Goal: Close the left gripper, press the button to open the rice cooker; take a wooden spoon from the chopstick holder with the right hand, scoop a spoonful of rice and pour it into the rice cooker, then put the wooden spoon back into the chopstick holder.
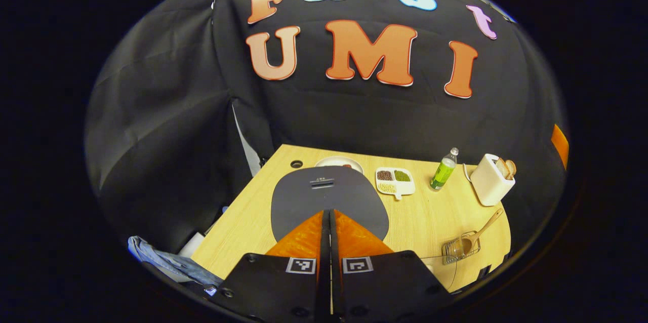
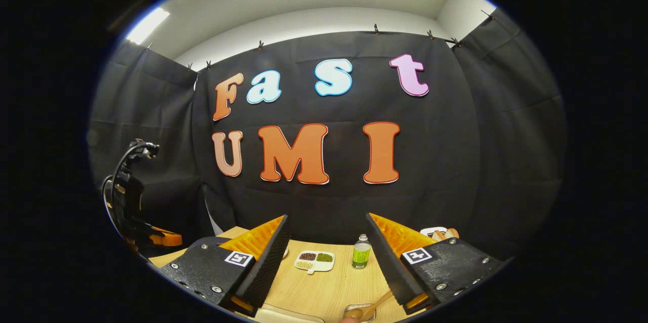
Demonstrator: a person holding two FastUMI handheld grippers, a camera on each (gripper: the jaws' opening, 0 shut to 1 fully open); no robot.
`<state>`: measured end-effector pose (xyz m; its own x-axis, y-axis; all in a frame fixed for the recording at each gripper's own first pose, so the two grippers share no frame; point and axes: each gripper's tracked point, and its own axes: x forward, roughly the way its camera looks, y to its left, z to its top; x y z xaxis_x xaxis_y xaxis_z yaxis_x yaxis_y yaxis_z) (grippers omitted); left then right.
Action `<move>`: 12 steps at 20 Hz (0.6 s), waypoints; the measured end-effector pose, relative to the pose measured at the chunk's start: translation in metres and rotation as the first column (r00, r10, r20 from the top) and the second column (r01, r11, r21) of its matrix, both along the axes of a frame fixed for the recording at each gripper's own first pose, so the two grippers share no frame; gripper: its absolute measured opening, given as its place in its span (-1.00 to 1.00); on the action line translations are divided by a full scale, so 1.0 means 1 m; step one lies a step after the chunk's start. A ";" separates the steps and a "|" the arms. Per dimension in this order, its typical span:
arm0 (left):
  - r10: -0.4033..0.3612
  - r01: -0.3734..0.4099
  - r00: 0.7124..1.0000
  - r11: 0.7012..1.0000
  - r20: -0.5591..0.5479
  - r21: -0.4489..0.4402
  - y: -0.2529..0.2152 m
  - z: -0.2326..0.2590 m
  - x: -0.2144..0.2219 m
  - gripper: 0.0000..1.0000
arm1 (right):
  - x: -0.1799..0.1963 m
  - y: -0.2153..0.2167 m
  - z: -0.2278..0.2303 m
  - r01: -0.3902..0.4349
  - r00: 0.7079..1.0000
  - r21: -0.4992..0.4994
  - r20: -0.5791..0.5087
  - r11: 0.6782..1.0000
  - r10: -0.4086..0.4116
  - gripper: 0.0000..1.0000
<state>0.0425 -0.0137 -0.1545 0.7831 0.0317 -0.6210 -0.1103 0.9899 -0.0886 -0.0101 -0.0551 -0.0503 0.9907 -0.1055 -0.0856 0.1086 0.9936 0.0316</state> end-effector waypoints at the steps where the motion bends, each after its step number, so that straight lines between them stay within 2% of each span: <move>1: 0.005 -0.005 1.000 1.000 -0.031 -0.005 0.002 -0.004 0.002 -0.89 | 0.000 0.000 0.000 0.000 1.000 -0.002 -0.002 1.000 0.000 0.84; 7: -0.009 -0.009 0.983 0.995 -0.186 -0.097 0.004 -0.026 0.013 -0.89 | 0.000 -0.005 -0.011 0.009 1.000 -0.014 -0.026 1.000 -0.009 0.84; 12: -0.032 -0.036 0.946 0.978 -0.324 -0.204 0.004 -0.047 0.021 -0.90 | -0.007 -0.019 -0.026 0.037 0.997 -0.012 -0.064 0.999 -0.038 0.84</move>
<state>0.0634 -0.0095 -0.2012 0.5387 -0.1210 -0.8338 -0.1689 0.9540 -0.2476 -0.0167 -0.0739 -0.0765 0.9785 -0.1441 -0.1474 0.1475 0.9890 0.0123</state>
